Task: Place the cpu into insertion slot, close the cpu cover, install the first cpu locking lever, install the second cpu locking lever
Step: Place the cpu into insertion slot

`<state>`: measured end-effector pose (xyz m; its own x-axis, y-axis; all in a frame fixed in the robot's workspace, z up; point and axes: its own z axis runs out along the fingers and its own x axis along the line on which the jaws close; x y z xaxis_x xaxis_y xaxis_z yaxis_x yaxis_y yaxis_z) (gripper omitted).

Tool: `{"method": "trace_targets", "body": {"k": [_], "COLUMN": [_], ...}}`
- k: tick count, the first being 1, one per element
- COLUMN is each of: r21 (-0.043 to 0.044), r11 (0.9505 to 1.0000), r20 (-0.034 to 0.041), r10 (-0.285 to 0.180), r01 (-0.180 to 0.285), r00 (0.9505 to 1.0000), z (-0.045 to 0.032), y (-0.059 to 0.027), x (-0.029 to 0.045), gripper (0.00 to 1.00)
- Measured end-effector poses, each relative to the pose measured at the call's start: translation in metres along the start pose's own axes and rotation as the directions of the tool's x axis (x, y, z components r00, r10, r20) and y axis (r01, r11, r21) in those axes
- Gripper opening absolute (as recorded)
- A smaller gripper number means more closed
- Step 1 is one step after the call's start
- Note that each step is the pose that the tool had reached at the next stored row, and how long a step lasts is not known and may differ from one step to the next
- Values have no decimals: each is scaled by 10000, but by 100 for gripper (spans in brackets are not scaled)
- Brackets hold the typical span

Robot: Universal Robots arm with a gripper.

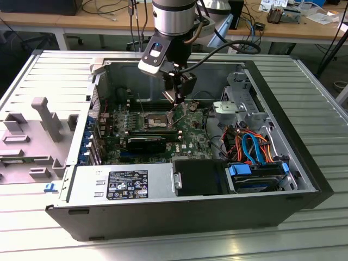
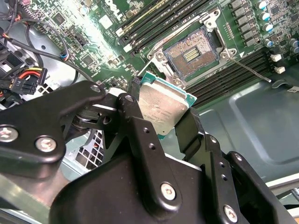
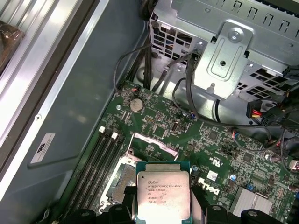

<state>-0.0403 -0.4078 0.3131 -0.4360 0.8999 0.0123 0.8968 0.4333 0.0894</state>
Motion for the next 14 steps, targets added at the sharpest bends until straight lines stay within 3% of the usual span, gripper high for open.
{"method": "trace_targets", "body": {"k": [14], "r21": [-3], "r11": [9998], "r20": [17], "r10": [198], "r01": [-198], "r00": [9998], "z": [0], "y": [0], "x": [0], "gripper": [55]}}
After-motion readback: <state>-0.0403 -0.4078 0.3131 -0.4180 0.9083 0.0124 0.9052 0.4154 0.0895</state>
